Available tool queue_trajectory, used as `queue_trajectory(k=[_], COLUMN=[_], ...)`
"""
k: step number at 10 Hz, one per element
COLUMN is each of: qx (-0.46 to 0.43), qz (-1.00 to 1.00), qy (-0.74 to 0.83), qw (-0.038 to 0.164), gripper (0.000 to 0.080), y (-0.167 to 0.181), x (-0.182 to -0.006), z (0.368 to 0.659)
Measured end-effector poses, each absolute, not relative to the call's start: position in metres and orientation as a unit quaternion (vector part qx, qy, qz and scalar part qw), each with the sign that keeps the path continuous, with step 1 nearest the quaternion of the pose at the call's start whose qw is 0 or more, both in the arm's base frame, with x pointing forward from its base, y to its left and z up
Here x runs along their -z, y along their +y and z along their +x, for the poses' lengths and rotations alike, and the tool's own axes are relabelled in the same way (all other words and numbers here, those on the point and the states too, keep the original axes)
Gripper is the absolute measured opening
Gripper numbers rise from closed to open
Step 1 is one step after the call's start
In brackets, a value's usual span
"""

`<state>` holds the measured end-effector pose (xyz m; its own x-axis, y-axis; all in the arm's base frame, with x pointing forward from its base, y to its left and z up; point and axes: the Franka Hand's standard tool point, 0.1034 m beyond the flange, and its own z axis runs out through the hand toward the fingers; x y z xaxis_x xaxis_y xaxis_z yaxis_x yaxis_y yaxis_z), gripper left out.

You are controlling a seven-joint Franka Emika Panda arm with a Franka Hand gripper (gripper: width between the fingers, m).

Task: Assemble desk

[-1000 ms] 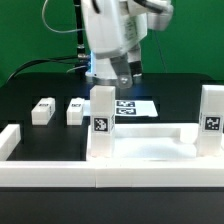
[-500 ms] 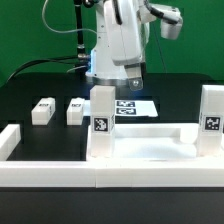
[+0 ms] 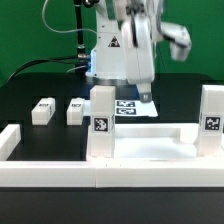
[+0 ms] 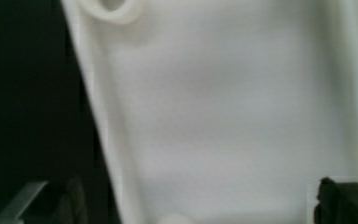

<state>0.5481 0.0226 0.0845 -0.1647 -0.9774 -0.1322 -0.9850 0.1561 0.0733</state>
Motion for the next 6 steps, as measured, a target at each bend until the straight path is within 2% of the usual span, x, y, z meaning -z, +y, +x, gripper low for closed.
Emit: queue_trajectory(k=[1, 3, 5, 6], qx=[-0.070, -0.054, -0.017, -0.020], qz=[-0.649, -0.659, -0.671, -0.672], qy=[0.757, 0.750, 0.741, 0.740], qw=[0.013, 0.002, 0.012, 0.007], gripper=[0.0649, 0.0649, 0.0649, 0.0649], y=[0.026, 0.033, 0.038, 0.039], x=[-0.066, -0.044, -0.031, -0.027], z=[0.538, 0.530, 0.526, 0.522])
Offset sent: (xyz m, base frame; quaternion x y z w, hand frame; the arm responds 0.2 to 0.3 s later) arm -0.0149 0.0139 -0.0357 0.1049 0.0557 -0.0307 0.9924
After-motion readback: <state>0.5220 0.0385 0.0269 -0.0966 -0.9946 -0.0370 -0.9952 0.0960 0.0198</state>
